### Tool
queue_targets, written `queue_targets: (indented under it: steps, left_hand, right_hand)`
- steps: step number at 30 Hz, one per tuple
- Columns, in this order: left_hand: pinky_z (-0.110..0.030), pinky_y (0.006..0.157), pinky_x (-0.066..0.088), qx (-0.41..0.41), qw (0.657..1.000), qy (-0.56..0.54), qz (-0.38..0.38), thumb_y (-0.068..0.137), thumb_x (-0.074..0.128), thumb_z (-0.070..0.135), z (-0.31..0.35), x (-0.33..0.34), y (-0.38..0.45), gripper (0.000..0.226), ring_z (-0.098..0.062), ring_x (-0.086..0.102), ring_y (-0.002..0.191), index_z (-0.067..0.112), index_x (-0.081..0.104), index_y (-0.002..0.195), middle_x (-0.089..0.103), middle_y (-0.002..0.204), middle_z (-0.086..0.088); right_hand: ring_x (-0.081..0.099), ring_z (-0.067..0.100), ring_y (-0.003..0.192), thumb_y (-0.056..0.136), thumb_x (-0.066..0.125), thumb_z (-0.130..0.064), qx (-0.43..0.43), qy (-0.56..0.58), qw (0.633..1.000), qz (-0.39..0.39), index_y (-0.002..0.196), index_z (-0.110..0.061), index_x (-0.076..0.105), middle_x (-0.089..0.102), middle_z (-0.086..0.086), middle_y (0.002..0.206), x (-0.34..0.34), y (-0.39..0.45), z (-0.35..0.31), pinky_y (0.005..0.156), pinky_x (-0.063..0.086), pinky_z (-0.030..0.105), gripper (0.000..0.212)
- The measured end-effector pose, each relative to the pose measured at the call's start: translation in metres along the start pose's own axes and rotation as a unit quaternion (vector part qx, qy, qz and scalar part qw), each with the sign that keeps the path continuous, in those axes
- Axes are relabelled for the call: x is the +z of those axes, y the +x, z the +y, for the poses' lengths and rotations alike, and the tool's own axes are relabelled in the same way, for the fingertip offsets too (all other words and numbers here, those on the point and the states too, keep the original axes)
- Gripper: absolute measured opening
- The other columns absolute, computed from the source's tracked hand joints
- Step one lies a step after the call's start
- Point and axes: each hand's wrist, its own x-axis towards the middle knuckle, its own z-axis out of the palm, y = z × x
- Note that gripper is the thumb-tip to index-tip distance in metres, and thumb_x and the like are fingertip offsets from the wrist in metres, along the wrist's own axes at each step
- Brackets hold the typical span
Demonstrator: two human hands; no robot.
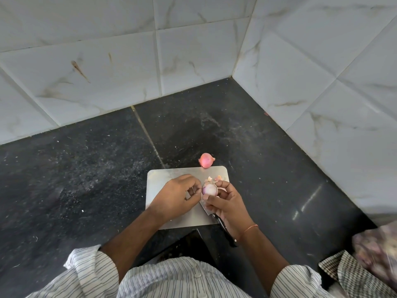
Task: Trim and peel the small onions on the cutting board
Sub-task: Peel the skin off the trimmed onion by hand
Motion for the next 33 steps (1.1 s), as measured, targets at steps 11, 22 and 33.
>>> queue_targets:
  steps: [11, 22, 33]
  left_hand:
    - [-0.025, 0.076, 0.063, -0.113, 0.974, -0.193, -0.034, 0.091, 0.081, 0.018, -0.003, 0.002, -0.006, 0.045, -0.008, 0.073, 0.103, 0.046, 0.067, 0.123, 0.068, 0.128, 0.024]
    - [-0.03, 0.094, 0.059, -0.115, 0.974, -0.195, 0.008, 0.084, 0.093, 0.023, -0.003, 0.006, -0.002, 0.046, -0.006, 0.074, 0.105, 0.051, 0.075, 0.116, 0.074, 0.115, 0.022]
    - [-0.042, 0.104, 0.06, -0.194, 0.929, -0.315, 0.008, 0.09, 0.086, 0.01, -0.026, 0.007, -0.013, 0.037, -0.018, 0.078, 0.108, 0.023, 0.072, 0.122, 0.081, 0.12, 0.003]
  right_hand:
    - [0.068, 0.024, 0.082, 0.089, 0.08, -0.007, 0.089, 0.081, 0.993, -0.011, 0.142, -0.007, 0.059, 0.074, 0.018, 0.116, 0.0, -0.006, -0.008, 0.083, 0.058, 0.038, 0.057]
    - [0.068, 0.019, 0.079, 0.096, 0.068, -0.055, 0.144, 0.0, 0.99, -0.012, 0.12, -0.014, 0.074, 0.076, 0.01, 0.107, 0.009, -0.009, -0.012, 0.071, 0.051, 0.035, 0.049]
    - [0.061, 0.013, 0.106, 0.096, 0.065, -0.047, 0.021, -0.614, 0.773, 0.157, 0.119, -0.031, 0.065, 0.063, -0.009, 0.123, -0.038, 0.002, 0.012, 0.088, 0.052, 0.029, 0.028]
